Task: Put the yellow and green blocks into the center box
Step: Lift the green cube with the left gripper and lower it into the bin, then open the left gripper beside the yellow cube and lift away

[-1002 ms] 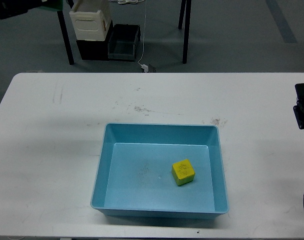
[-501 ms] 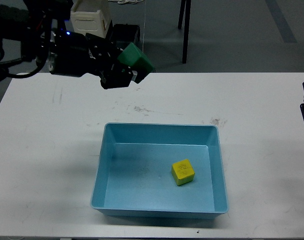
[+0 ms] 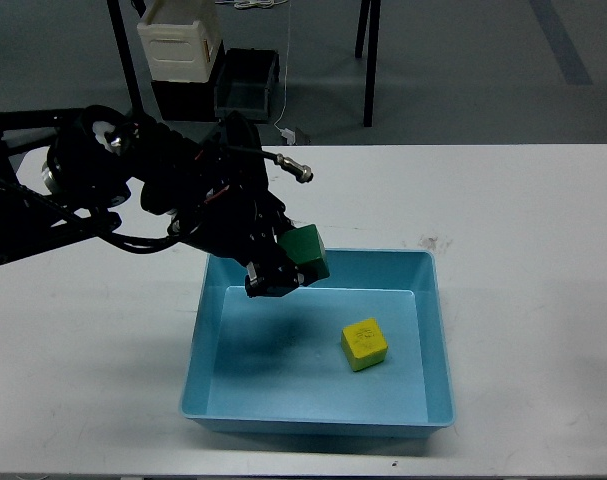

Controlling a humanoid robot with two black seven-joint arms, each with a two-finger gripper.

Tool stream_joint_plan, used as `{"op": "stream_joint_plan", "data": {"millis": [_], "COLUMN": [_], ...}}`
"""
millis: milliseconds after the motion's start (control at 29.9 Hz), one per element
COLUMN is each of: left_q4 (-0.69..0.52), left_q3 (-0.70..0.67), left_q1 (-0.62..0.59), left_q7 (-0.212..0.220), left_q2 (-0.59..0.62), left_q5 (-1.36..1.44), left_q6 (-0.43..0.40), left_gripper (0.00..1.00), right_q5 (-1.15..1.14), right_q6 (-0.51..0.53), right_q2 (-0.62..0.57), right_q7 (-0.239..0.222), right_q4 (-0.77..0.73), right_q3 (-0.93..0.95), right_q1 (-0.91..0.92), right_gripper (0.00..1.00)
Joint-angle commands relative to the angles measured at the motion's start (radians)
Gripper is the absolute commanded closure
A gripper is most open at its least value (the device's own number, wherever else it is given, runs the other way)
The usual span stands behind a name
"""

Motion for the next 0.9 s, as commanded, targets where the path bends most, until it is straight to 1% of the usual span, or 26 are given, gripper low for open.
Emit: {"op": "stream_joint_plan", "data": {"millis": [0,100,234,334,401,501,534,601,735,868], "left_q4": [0.028,0.051,0.090,0.130,0.135,0.135,0.135,0.137,0.150,0.163], "left_q3": [0.058,0.081,0.083,0.095,0.101,0.103,0.103,0.104,0.104,0.100], "left_q1": [0.007,0.012,0.033,0.047,0.050,0.053,0.055,0.055,0.066,0.063], "left_q7": [0.000,0.000,0.000,0.000,0.000,0.000,0.000,0.000,0.000,0.000], "left_q2": [-0.043,-0.067,-0.098,-0.104,-0.104,-0.104,-0.104,-0.104,-0.103,-0.100], "left_q5": [0.050,0.078,0.078,0.079,0.078,0.078,0.076,0.073,0.070,0.065], "left_q6": [0.000,0.000,0.000,0.000,0.000,0.000,0.000,0.000,0.000,0.000], "left_gripper": [0.80,0.79,0.74,0.64,0.60,0.48,0.41,0.20,0.12,0.11], "right_q5": [0.000,0.000,0.000,0.000,0.000,0.000,0.000,0.000,0.000,0.000], "right_q6": [-0.001,-0.001,-0.004,-0.011,-0.011,-0.011,-0.011,-0.012,-0.011,-0.011], "right_q2": [0.000,0.000,0.002,0.005,0.005,0.006,0.006,0.006,0.006,0.006], "right_q7": [0.000,-0.001,0.000,-0.001,-0.001,-0.001,0.000,0.000,0.000,0.000], "right_q4": [-0.001,-0.001,0.000,-0.001,-0.001,0.000,-0.001,-0.001,0.000,0.000], "right_q3": [0.005,0.006,0.008,0.008,0.008,0.006,0.008,0.008,0.008,0.006], "right_q1": [-0.005,-0.005,-0.005,-0.005,-0.005,-0.005,-0.005,-0.005,-0.005,-0.005], "right_gripper": [0.03,0.03,0.03,0.03,0.03,0.03,0.03,0.03,0.03,0.02]}}
